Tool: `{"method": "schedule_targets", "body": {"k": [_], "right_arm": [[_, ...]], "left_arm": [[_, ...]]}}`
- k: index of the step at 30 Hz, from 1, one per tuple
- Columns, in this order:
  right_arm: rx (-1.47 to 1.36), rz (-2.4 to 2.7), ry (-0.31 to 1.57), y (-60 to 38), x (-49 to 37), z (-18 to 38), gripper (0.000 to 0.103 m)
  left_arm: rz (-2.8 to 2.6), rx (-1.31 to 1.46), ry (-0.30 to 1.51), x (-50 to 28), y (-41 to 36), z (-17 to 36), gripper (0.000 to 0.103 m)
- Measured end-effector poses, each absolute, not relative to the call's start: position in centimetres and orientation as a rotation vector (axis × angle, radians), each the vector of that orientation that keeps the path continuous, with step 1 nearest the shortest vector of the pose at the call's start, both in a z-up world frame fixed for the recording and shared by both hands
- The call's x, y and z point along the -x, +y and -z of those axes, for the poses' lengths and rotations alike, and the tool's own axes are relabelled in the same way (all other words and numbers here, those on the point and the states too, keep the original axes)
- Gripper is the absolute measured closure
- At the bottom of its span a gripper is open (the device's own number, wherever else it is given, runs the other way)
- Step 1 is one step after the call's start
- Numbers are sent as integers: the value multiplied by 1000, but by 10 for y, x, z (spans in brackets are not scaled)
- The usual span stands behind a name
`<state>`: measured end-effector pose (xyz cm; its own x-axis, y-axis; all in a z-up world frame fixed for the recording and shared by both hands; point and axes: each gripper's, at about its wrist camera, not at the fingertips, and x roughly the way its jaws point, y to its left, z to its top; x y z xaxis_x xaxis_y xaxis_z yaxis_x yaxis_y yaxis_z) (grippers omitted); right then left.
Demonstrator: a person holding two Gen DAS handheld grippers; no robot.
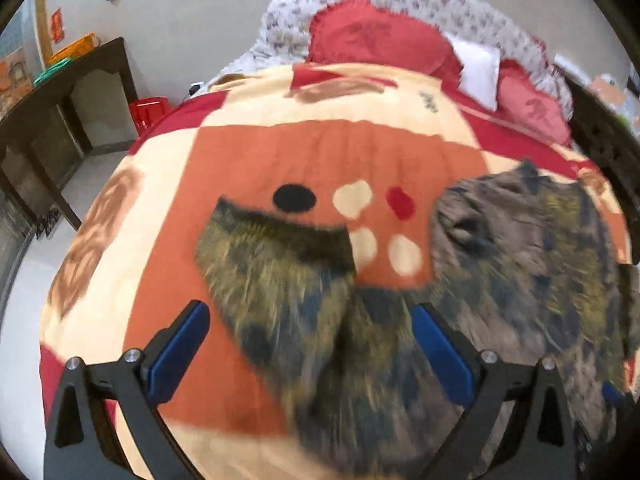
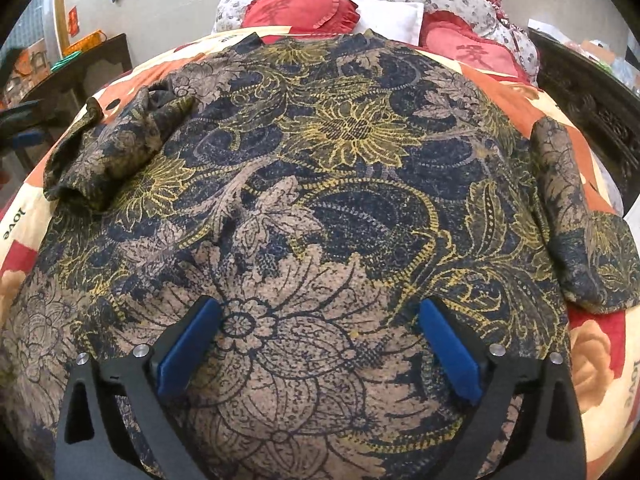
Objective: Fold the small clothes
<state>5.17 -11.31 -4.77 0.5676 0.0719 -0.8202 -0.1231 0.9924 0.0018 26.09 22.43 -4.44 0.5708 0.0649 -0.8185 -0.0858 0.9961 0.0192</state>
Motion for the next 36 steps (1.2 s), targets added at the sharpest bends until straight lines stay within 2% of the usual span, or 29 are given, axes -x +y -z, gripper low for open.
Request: {"method": "schedule_targets", "body": {"k": [3,6,7,8,9,11,12,17,27,31,36], "right_arm": [[55,-116,961,-113,-53,48,0],[53,-117,960,-113,-54,48,0],[52,-118,960,-113,-54,48,0],[51,-118,960,-113,-55,48,0],[50,-119,960,-112,-55,48,0],[49,-119,959,-112,-55,48,0],[50,-119,959,-112,-55,48,0],[50,-119,959,-112,-55,48,0],[51,-118,960,-113,-55,48,0],[52,-118,961,-112,-55,48,0],[54,-118,964,-112,-56,48,0]], "left_arm": [[-210,-52,1001,-290,221,56,2],[-272,-60,1031,-303,224,64,8],[-288,-66,1044,-305,226,65,19],[-299,-66,1041,-301,229,64,35],[-300,-54,1033,-298,233,62,44],[-290,13,1001,-283,248,51,86],[-292,23,993,-280,251,47,92],[-342,126,853,-217,314,7,96],[-630,208,687,-123,443,-41,97],[-656,245,613,-104,458,-50,97],[-653,215,466,-96,438,-80,97]]}}
